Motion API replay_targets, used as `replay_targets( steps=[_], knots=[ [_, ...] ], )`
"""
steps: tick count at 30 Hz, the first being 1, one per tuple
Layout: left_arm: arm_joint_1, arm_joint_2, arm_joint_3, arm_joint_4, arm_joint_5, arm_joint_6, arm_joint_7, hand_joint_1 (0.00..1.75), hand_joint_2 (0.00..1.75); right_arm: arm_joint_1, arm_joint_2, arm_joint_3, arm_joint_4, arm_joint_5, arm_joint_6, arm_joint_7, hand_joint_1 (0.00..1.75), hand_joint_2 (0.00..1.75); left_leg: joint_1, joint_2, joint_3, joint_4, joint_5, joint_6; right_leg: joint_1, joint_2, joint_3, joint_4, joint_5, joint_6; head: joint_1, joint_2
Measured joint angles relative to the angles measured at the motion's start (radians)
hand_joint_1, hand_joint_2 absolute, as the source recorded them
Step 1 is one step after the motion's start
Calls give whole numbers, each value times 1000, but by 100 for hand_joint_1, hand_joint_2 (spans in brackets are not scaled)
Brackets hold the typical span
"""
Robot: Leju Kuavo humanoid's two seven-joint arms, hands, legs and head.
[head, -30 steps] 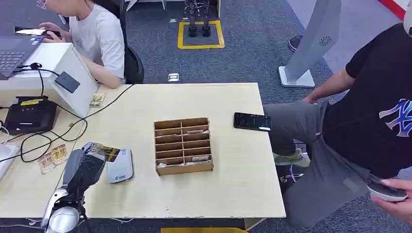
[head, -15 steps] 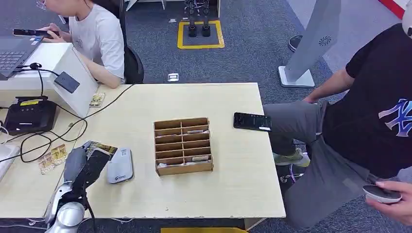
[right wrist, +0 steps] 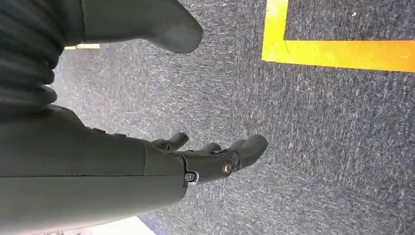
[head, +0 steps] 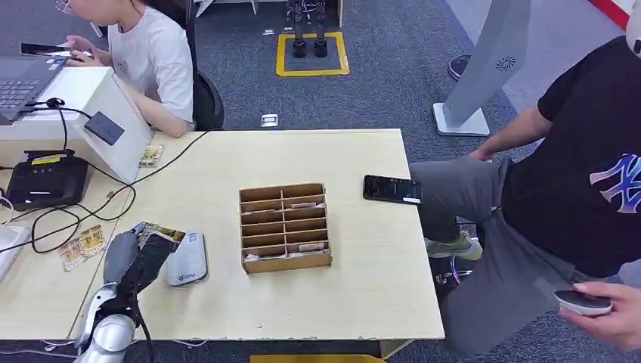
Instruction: Pass the card to the sensor for recognition and then transmit it.
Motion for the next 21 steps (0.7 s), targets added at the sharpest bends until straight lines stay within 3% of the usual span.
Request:
replay_targets(
  steps=[21],
  knots=[
    [-1,-1,0,3,0,0,0,175,175,0,0,0,0,0,0,0,0,175,0,0,0,0,0,0,0,0,0,0,0,0,0,0]
  ],
)
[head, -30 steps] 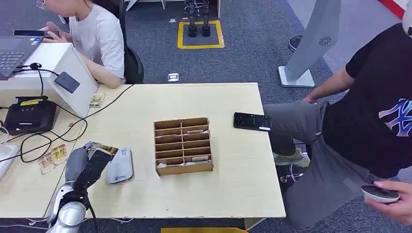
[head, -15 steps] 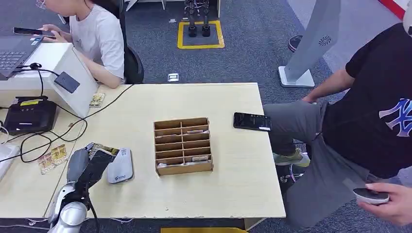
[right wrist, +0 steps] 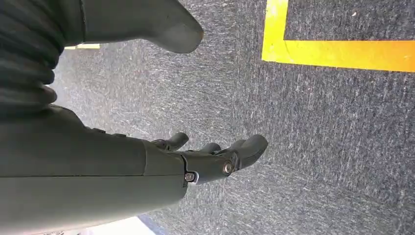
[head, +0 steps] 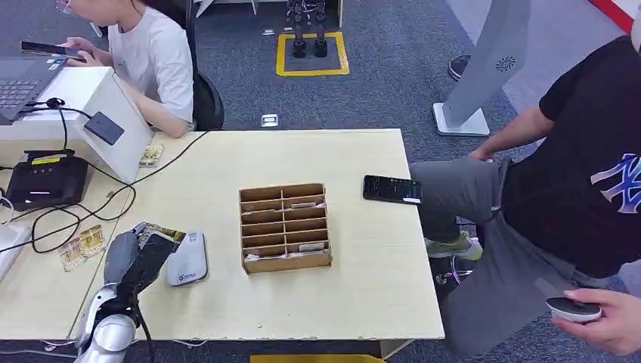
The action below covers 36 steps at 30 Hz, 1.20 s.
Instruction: Pass the card to the sensor for recognition and then transmit it.
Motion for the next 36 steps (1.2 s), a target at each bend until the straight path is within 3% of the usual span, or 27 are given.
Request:
replay_targets(
  steps=[8,17,36],
  knots=[
    [0,0,0,13,-10,5,2,175,175,0,0,0,0,5,1,0,0,175,0,0,0,0,0,0,0,0,0,0,0,0,0,0],
    [-17,-12,-11,75,-122,54,42,175,175,-6,0,0,0,13,-2,-9,0,175,0,0,0,0,0,0,0,0,0,0,0,0,0,0],
    [-34,-29,-19,141,-127,56,37,175,175,-10,0,0,0,15,-4,-8,0,175,0,0,0,0,0,0,0,0,0,0,0,0,0,0]
  ],
)
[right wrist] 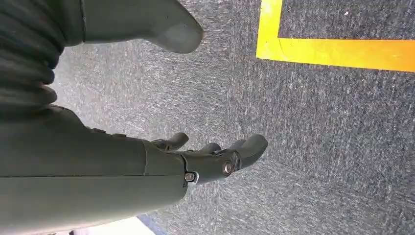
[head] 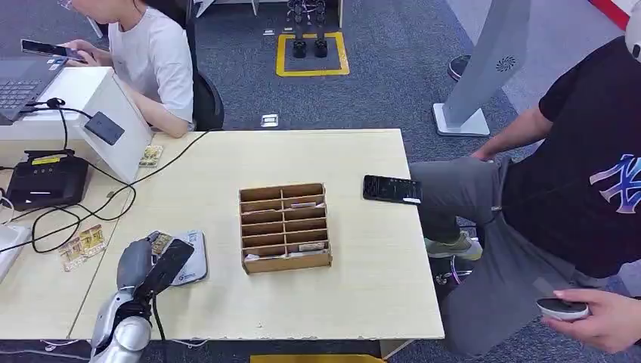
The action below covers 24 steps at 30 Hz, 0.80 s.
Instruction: Pass the card to the sensor for recognition and then transmit it.
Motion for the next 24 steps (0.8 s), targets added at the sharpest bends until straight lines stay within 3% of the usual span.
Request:
replay_targets(
  steps=[24],
  knots=[
    [1,-11,-6,34,-73,36,17,175,175,0,0,0,0,13,-3,0,0,175,0,0,0,0,0,0,0,0,0,0,0,0,0,0]
  ],
)
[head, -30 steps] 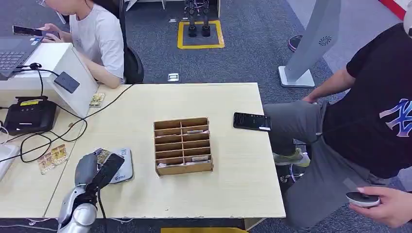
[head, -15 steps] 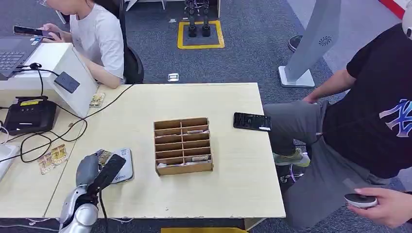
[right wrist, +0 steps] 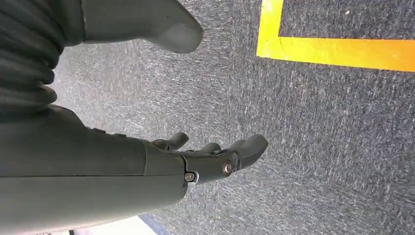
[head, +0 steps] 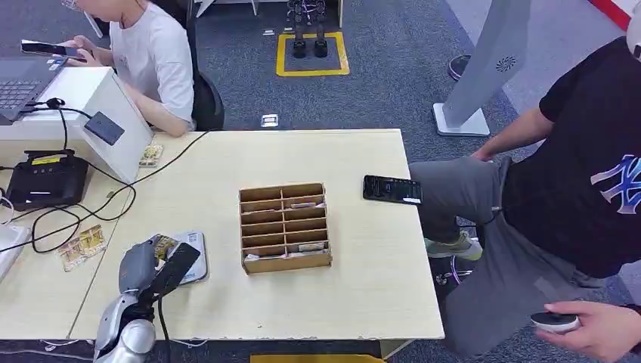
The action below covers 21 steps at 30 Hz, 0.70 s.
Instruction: Pass the card to the sensor for recognition and then transmit it.
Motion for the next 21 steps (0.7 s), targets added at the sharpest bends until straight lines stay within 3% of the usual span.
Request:
replay_targets(
  steps=[21],
  knots=[
    [0,-8,0,26,-44,25,14,175,175,0,0,0,0,5,0,-2,0,175,0,0,0,0,0,0,0,0,0,0,0,0,0,0]
  ],
)
